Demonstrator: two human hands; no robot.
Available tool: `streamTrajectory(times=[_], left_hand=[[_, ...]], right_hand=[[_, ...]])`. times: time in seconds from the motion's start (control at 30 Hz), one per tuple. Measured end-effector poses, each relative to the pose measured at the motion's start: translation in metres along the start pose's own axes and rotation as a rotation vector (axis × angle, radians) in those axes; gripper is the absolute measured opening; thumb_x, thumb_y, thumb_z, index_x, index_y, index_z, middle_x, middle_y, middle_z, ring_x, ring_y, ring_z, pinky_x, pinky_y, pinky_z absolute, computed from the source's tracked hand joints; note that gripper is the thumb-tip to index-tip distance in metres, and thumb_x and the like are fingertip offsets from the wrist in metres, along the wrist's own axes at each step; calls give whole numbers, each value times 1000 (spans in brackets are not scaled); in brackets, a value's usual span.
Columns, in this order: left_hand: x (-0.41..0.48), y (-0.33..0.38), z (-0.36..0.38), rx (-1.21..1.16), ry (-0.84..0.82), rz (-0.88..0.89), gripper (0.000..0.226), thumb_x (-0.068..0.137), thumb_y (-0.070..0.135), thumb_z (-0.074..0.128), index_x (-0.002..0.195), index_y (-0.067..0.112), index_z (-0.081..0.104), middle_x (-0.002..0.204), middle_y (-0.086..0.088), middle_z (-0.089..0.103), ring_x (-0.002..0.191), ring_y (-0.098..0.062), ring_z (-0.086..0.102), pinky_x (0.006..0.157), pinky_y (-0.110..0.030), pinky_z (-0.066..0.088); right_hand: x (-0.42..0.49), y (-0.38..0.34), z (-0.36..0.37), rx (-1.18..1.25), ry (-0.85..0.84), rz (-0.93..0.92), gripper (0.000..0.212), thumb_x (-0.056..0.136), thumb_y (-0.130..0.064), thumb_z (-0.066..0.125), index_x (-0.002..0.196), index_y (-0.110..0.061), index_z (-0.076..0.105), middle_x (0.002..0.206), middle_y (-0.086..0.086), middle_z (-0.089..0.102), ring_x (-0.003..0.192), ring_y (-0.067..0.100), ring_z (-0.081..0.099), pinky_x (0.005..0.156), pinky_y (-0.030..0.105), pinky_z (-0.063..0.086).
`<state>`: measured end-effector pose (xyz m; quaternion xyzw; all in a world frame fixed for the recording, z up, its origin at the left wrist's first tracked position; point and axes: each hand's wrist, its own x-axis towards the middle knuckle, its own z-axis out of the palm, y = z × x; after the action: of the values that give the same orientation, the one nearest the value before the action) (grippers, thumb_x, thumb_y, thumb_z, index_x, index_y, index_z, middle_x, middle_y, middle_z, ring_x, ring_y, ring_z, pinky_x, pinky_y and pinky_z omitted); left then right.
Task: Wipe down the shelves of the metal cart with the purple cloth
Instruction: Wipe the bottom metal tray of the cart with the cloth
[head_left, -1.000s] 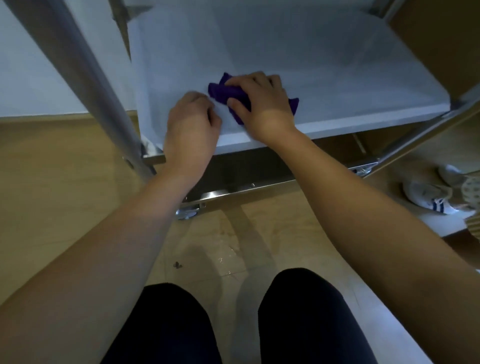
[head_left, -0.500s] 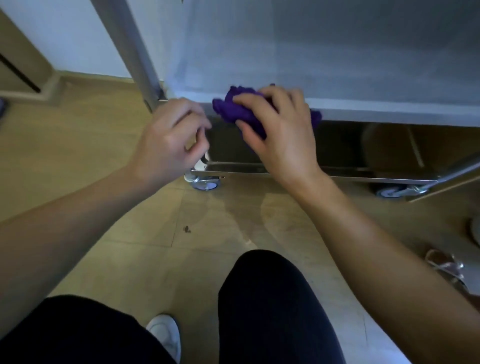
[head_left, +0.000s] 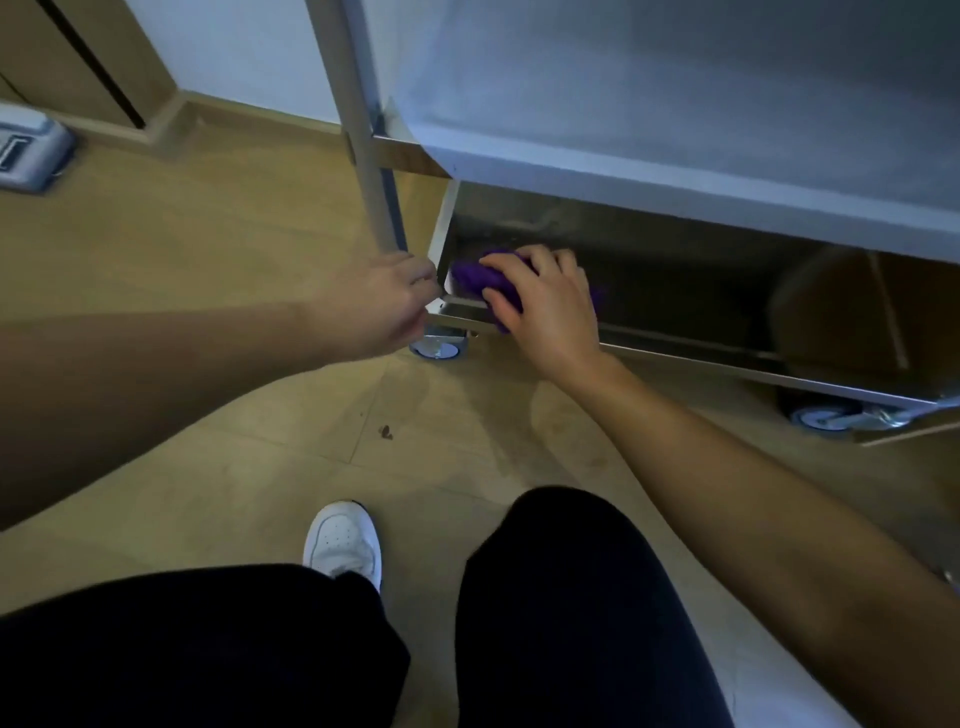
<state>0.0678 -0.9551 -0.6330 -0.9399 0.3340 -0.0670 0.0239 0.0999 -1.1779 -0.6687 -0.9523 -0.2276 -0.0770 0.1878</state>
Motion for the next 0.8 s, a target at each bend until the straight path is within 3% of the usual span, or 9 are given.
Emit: streamTrajectory(times=[0.17, 0.3, 0.53, 0.6, 0.73, 0.8], left_hand=[[-14, -13, 70, -17, -190, -59, 53, 81, 30, 27, 115, 5, 60, 112, -11, 56, 92, -33, 61, 72, -45, 54], [-19, -12, 100, 15, -188, -79, 40, 75, 14, 54, 111, 0, 64, 111, -14, 61, 87, -32, 64, 75, -40, 55], [-6, -2, 117, -48, -74, -160, 46, 77, 12, 54, 119, -7, 57, 115, -23, 60, 95, -37, 64, 75, -44, 56], [0, 3, 118, -56, -54, -195, 46, 77, 11, 59, 119, -7, 58, 115, -22, 61, 93, -37, 64, 75, -42, 57], [7, 6, 122, -43, -62, -237, 42, 82, 17, 54, 118, -3, 59, 115, -18, 57, 96, -35, 59, 82, -43, 52], [6, 7, 124, -55, -64, -268, 43, 84, 19, 50, 120, -3, 58, 117, -17, 56, 100, -34, 56, 88, -44, 50]], right_hand=[[19, 12, 50, -81, -29, -52, 38, 96, -38, 52, 132, -30, 53, 130, 2, 54, 118, 28, 43, 96, 43, 37], [29, 13, 89, -163, -86, -181, 39, 97, -41, 48, 134, -30, 53, 131, 3, 55, 114, 29, 47, 92, 43, 40], [62, 36, 107, -81, -178, -186, 40, 99, -46, 42, 138, -37, 46, 142, -8, 46, 127, 21, 38, 98, 38, 30], [78, 50, 108, -98, -178, -116, 40, 98, -44, 43, 138, -37, 47, 144, -7, 45, 130, 22, 38, 101, 41, 31], [95, 86, 108, -84, -85, 233, 43, 98, -42, 42, 140, -33, 44, 152, -2, 38, 138, 27, 34, 108, 46, 33], [93, 74, 112, -92, -102, 261, 44, 98, -42, 39, 141, -33, 41, 155, -1, 32, 142, 28, 27, 109, 47, 32]])
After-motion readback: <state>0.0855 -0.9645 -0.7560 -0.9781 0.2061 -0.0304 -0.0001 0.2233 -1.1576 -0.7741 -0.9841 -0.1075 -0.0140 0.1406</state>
